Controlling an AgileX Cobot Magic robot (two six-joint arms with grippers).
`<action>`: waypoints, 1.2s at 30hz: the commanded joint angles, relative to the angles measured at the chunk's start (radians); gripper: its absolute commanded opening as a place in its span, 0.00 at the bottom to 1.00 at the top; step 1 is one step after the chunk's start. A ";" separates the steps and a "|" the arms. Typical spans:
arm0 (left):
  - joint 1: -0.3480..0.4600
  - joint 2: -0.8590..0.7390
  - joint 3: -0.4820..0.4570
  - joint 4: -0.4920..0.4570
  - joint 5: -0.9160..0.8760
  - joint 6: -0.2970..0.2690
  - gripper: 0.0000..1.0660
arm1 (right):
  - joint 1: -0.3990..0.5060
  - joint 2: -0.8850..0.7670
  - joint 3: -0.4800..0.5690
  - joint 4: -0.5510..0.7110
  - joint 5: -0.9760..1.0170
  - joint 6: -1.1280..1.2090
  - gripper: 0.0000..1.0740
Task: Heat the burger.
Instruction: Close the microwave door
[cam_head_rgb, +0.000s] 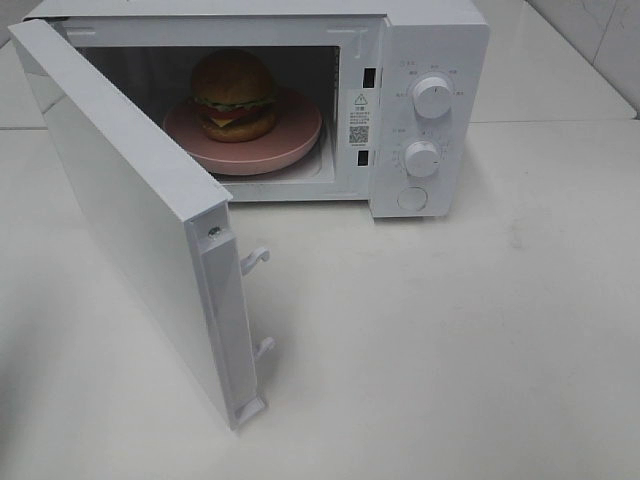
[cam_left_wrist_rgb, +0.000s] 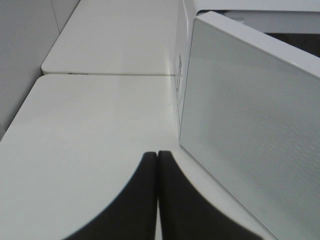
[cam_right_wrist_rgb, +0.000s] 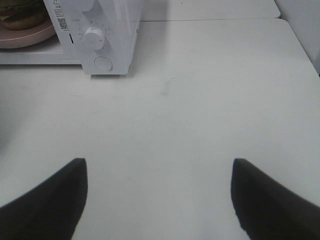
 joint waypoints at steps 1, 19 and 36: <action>-0.002 0.035 0.048 -0.006 -0.169 -0.003 0.00 | -0.006 -0.025 0.006 0.000 -0.001 -0.007 0.71; -0.002 0.392 0.180 0.266 -0.750 -0.127 0.00 | -0.006 -0.025 0.006 0.000 -0.001 -0.007 0.71; -0.017 0.641 0.180 0.488 -1.052 -0.311 0.00 | -0.006 -0.025 0.006 0.000 -0.001 -0.007 0.71</action>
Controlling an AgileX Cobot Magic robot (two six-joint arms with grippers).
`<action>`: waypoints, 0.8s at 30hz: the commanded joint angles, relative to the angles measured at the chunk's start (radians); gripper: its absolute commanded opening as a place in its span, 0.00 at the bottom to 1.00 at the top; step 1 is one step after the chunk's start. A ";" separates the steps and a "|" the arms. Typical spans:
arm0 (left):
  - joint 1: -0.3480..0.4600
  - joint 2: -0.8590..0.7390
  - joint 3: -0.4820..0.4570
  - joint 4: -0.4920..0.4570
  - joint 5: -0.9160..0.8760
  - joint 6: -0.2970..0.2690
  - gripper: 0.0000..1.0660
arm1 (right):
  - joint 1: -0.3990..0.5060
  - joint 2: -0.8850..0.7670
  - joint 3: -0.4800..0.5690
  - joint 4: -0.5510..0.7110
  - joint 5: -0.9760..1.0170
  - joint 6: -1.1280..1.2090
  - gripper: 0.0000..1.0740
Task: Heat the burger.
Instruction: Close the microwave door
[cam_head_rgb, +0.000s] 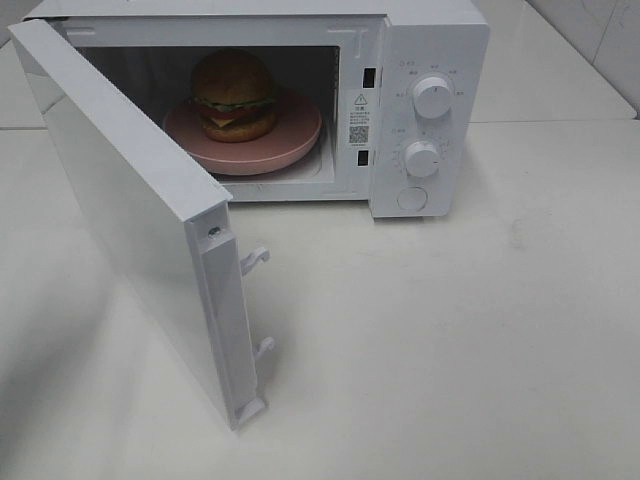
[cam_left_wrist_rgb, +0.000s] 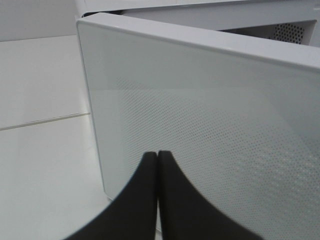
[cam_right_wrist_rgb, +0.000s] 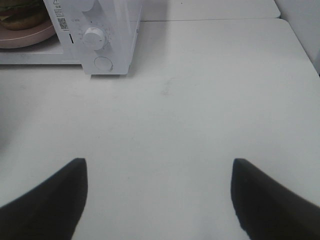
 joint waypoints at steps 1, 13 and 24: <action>-0.048 0.047 -0.003 -0.005 -0.049 -0.022 0.00 | -0.006 -0.025 0.006 0.000 -0.001 -0.007 0.71; -0.208 0.156 -0.016 -0.171 -0.101 0.106 0.00 | -0.006 -0.025 0.006 0.000 -0.001 -0.007 0.71; -0.369 0.239 -0.063 -0.284 -0.121 0.196 0.00 | -0.006 -0.025 0.006 0.000 -0.001 -0.007 0.71</action>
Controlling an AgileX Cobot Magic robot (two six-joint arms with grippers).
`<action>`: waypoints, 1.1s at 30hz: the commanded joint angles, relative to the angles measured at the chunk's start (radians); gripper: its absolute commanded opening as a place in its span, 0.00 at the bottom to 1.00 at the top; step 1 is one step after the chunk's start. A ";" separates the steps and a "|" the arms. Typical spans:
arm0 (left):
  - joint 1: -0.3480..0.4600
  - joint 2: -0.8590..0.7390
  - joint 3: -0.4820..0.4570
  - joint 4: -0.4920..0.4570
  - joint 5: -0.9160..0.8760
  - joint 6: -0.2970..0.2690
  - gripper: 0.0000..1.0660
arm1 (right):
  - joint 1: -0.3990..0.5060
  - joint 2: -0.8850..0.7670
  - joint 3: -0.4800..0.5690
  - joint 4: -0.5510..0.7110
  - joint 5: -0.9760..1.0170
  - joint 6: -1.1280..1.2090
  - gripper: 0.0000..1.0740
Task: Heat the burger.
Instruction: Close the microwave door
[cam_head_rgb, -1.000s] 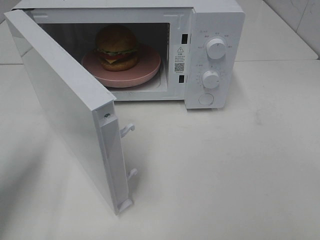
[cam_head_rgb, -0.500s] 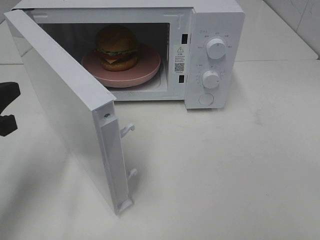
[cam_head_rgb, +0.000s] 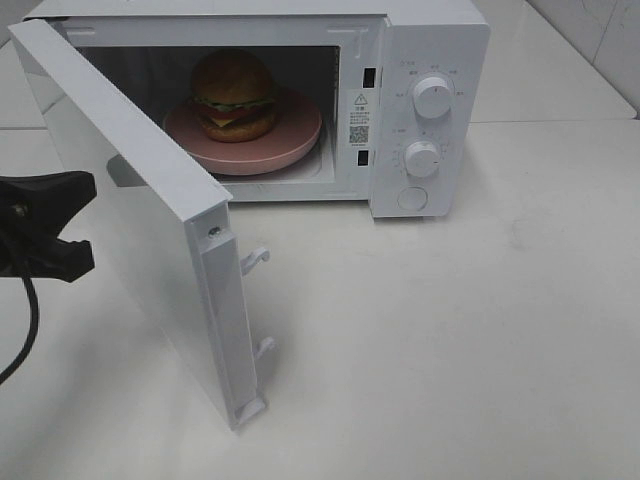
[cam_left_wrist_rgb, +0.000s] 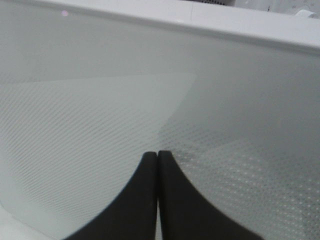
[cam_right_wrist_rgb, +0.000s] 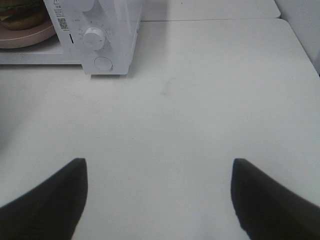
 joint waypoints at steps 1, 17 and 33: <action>-0.062 0.038 -0.039 -0.085 -0.013 0.070 0.00 | -0.006 -0.025 0.006 0.000 -0.001 -0.007 0.71; -0.223 0.210 -0.223 -0.190 -0.006 0.091 0.00 | -0.006 -0.025 0.006 0.000 -0.001 -0.007 0.71; -0.247 0.311 -0.421 -0.212 0.062 0.087 0.00 | -0.006 -0.025 0.006 0.000 -0.001 -0.007 0.71</action>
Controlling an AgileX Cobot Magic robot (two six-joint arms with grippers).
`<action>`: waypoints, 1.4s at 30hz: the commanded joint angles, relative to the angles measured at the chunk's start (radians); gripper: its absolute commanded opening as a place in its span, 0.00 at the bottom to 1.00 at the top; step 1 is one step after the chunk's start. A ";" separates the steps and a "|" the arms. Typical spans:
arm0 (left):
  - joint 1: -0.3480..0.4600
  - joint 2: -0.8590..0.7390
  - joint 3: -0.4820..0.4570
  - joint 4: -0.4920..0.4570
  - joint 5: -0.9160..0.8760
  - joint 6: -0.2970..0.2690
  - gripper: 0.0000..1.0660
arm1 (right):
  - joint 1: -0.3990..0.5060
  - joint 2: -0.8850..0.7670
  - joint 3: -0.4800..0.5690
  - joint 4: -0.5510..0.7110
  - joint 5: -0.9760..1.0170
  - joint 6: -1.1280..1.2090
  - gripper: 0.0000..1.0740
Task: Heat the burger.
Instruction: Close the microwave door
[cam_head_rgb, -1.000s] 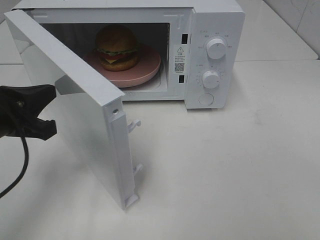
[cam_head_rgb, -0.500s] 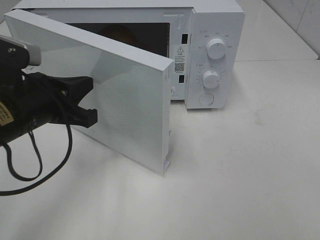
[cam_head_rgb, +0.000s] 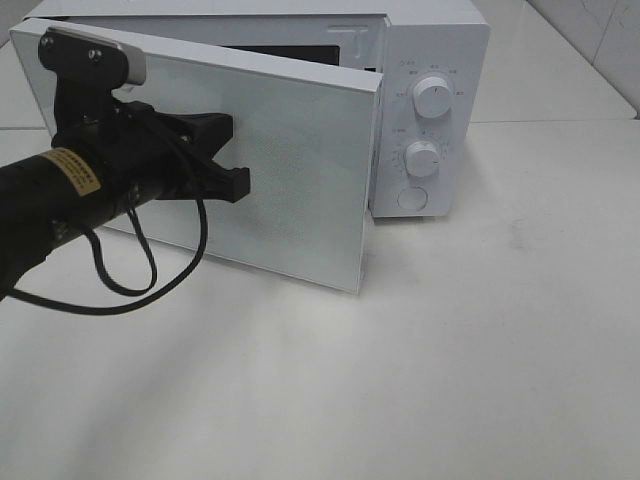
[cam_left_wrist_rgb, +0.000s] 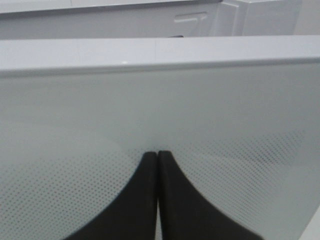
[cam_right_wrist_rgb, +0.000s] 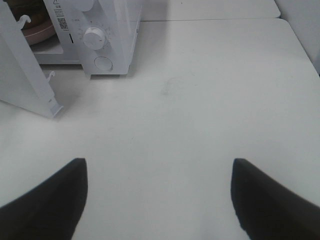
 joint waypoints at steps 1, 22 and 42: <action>-0.005 0.014 -0.051 -0.007 0.030 -0.003 0.00 | -0.006 -0.025 0.006 0.000 -0.001 -0.007 0.71; -0.005 0.166 -0.292 -0.020 0.087 -0.010 0.00 | -0.006 -0.025 0.006 0.000 -0.001 -0.007 0.71; -0.005 0.297 -0.479 -0.121 0.139 -0.006 0.00 | -0.006 -0.025 0.006 0.000 -0.001 -0.007 0.71</action>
